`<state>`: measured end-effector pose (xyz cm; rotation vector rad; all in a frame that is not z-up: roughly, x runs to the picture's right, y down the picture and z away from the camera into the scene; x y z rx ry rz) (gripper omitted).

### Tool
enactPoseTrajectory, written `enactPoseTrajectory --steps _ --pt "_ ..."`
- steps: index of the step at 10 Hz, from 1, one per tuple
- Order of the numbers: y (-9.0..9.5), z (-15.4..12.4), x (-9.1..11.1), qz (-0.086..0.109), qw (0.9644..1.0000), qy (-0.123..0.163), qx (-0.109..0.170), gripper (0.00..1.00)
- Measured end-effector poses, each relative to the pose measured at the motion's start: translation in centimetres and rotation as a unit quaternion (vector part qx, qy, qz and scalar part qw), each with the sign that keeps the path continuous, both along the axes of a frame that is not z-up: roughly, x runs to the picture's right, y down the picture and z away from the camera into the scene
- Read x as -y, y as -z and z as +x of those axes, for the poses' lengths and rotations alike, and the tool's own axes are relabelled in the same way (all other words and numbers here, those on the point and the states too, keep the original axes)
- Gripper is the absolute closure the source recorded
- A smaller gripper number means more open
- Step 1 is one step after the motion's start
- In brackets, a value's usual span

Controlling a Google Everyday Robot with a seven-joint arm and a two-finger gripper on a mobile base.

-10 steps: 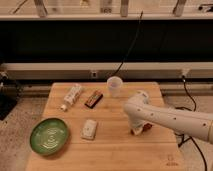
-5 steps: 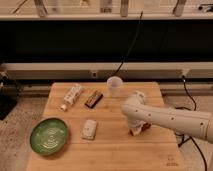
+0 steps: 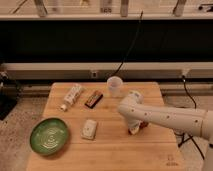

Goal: Drag the pepper across the table

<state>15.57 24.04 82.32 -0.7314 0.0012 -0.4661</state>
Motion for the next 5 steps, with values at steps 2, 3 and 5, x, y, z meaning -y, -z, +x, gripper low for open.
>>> enactPoseTrajectory --steps 2,3,5 --pt "-0.2 -0.9 0.3 -0.002 0.9998 0.016 0.007 1.0" --pt "-0.3 -1.2 0.4 -0.003 0.9996 0.026 0.01 1.0" --pt "-0.3 -1.5 0.5 -0.004 0.9991 0.041 0.013 1.0"
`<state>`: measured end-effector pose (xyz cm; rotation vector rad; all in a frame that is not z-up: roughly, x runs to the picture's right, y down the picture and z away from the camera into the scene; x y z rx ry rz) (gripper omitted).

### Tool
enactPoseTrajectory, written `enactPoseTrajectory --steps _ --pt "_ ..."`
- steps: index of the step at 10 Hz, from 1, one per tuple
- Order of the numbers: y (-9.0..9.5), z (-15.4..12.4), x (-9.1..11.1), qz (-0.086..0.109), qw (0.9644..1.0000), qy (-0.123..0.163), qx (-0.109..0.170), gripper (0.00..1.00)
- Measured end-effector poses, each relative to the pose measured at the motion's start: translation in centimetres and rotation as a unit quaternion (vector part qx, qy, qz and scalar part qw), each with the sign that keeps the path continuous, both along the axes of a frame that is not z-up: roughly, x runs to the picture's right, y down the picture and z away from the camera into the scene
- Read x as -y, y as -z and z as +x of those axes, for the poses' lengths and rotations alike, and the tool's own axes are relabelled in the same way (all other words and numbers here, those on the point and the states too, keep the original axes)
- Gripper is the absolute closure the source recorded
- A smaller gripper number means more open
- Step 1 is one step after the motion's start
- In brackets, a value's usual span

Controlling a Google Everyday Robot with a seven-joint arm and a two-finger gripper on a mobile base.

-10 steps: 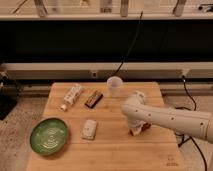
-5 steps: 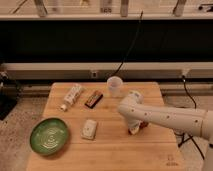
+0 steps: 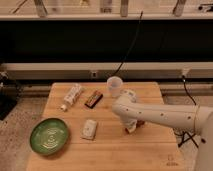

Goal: Drag the pepper across the table

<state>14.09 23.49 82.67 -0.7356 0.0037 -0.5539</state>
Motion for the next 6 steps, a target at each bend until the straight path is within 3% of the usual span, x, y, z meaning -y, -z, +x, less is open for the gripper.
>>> enactPoseTrajectory --steps 6 --pt "-0.52 -0.79 0.49 -0.005 0.9995 0.031 0.008 1.0"
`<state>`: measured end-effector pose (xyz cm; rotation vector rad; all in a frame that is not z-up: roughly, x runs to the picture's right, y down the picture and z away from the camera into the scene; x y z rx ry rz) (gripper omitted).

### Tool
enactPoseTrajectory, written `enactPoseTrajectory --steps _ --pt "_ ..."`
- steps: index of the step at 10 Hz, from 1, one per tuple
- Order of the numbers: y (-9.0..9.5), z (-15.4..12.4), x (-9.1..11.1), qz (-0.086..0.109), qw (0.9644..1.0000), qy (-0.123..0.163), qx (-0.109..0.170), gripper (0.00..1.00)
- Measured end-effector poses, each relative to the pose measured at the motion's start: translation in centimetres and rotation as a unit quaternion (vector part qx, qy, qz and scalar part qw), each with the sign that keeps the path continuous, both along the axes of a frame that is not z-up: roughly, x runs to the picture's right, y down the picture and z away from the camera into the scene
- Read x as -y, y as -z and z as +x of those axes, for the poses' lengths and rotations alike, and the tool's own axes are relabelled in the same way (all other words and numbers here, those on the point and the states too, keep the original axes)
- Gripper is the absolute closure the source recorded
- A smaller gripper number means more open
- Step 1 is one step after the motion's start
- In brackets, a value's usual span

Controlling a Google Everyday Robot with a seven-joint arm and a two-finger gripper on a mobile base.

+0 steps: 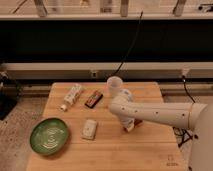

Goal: Drag the pepper across the table

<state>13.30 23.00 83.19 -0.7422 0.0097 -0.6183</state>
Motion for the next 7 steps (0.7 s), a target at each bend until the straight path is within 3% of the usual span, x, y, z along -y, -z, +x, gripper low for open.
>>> enactPoseTrajectory --steps 7 --pt "-0.55 -0.22 0.33 -0.005 0.9997 0.024 0.004 1.0"
